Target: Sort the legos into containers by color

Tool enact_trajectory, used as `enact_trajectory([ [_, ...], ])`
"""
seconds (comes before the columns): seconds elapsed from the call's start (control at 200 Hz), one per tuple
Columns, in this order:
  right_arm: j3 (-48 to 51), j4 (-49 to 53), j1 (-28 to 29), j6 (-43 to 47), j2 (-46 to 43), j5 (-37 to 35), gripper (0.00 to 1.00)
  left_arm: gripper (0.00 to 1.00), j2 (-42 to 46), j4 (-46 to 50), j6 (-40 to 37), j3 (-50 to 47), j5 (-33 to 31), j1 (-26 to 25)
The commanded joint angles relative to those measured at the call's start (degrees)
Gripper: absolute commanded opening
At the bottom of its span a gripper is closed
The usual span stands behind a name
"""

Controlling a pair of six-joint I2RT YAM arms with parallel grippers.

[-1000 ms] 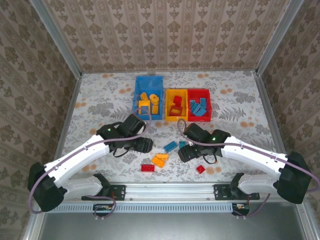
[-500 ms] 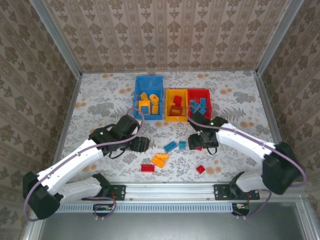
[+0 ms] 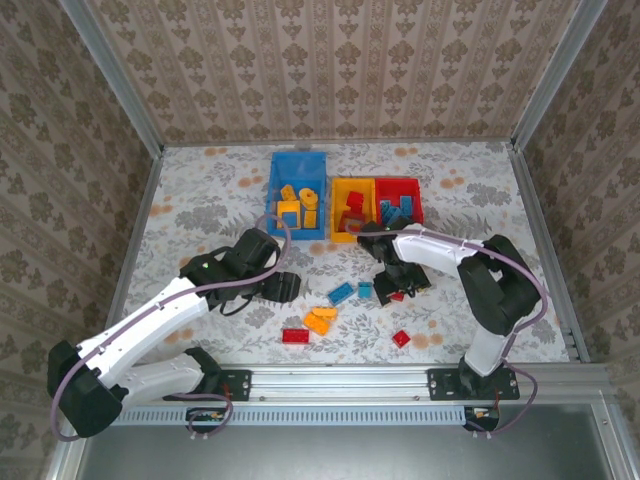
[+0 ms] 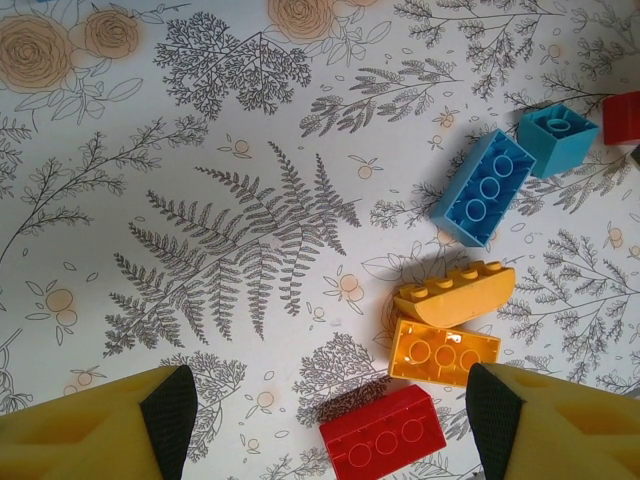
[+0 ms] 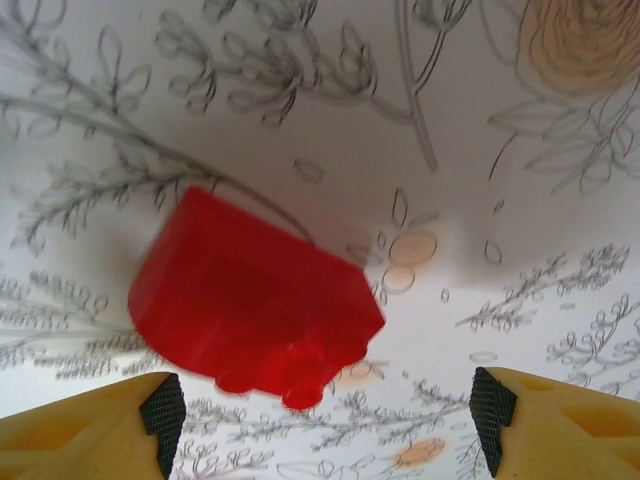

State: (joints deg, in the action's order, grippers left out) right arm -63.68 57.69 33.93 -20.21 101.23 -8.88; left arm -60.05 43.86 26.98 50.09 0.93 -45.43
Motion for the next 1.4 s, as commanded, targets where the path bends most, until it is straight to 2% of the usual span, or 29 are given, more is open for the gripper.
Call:
enact_trajectory([
  [0.0,-2.2,-0.4,-2.7,3.0,1.6,-1.6,0.76,0.75,-0.3,0.0,-1.4,1.0,0.7,0.6],
  [0.185,-4.4,-1.5,-4.9,4.7,4.8,1.2,0.63,0.75,-1.1,-0.3,-1.4,2.1,0.8,0.7],
  [0.285,-3.6,-2.5,-5.3,4.1,4.6,3.1,0.52,0.75,-1.2,-0.6,-1.1,2.3,0.8,0.8],
  [0.44,-1.3,-3.6,-6.5,1.6,4.0,5.8,0.44,0.75,-0.9,-1.1,-0.3,2.2,1.2,0.8],
  [0.545,-0.6,-4.8,-6.6,1.0,1.8,6.1,0.33,0.75,-0.4,-2.0,0.3,2.3,1.5,0.9],
  [0.63,-1.5,-5.2,-5.9,0.0,-3.6,5.5,0.3,0.76,0.2,-2.7,1.3,3.3,1.6,1.4],
  [0.76,-9.5,-3.9,-3.7,-3.0,-7.7,5.7,0.29,0.79,1.1,-4.6,3.4,5.7,1.5,2.6],
  [0.895,-19.5,-4.2,-3.0,-7.3,-1.9,6.8,0.29,0.81,-0.2,-6.5,5.3,8.2,1.5,4.3],
  [1.025,-31.9,-4.4,-3.4,-9.9,7.7,7.1,0.29,0.84,-2.8,-7.7,6.3,11.1,2.1,6.2],
  [1.195,-46.3,-3.6,-5.9,-11.6,18.7,7.6,0.29,0.85,-6.5,-8.8,5.2,15.1,3.0,6.5],
  [1.39,-58.6,-3.0,-8.5,-12.0,28.9,11.9,0.29,0.85,-8.0,-9.3,5.0,16.5,3.7,6.5],
])
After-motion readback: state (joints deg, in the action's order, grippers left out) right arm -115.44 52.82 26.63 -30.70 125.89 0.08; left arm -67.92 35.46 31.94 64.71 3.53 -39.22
